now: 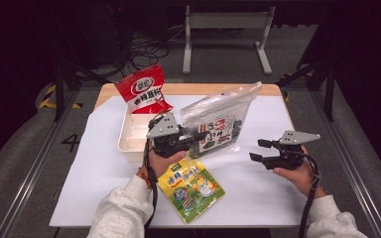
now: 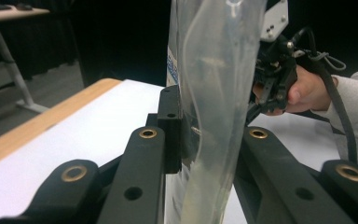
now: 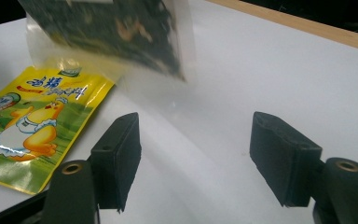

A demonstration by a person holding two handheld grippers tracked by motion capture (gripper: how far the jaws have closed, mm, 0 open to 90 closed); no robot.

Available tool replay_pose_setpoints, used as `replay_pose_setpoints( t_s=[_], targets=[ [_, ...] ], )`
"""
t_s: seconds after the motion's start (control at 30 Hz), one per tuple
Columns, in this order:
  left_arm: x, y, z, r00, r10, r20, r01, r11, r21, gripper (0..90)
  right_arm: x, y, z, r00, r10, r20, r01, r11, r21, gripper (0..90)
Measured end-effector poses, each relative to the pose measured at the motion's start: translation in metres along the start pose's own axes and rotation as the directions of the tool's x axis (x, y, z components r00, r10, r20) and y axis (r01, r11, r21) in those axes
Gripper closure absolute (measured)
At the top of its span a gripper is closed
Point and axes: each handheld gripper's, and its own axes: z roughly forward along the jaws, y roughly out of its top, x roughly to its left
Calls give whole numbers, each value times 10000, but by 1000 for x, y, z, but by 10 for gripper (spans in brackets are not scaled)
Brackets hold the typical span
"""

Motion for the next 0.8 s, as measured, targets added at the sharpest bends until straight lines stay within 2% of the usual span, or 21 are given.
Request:
replay_pose_setpoints(
  t_s=[0.07, 0.3, 0.4, 0.43, 0.47, 0.57, 0.63, 0.8],
  targets=[
    [3, 3, -9, 9997, 162, -192, -163, 9999, -28, 781, 1, -2, 0, 10000, 11, 27, -11, 10000, 79, 330],
    [16, 7, -41, 9964, 271, -798, -277, 9996, -62, 780, 2, -5, 1, 9999, 38, 104, -40, 9997, 231, 322],
    [21, 10, -54, 9936, 408, -1056, -407, 9992, 26, 780, 3, -6, 2, 9999, 7, 117, -11, 9996, 298, 318],
    [25, 11, -64, 9910, 448, -1261, -446, 9990, 44, 780, 4, -7, 3, 9999, 13, 104, -17, 9994, 339, 316],
    [25, 11, -64, 9910, 448, -1261, -446, 9990, 44, 780, 4, -7, 3, 9999, 13, 104, -17, 9994, 339, 316],
    [35, 12, -79, 9873, 527, -1500, -527, 9986, 40, 780, 5, -9, 5, 10000, 13, 65, -16, 9990, 438, 316],
    [41, 13, -87, 9876, 458, -1501, -463, 9989, 0, 779, 6, -9, 7, 10000, -26, 47, 24, 9987, 515, 315],
    [57, 14, -104, 9844, 632, -1644, -650, 9979, -53, 779, 9, -10, 8, 10000, -46, 12, 45, 9982, 596, 312]
  ],
)
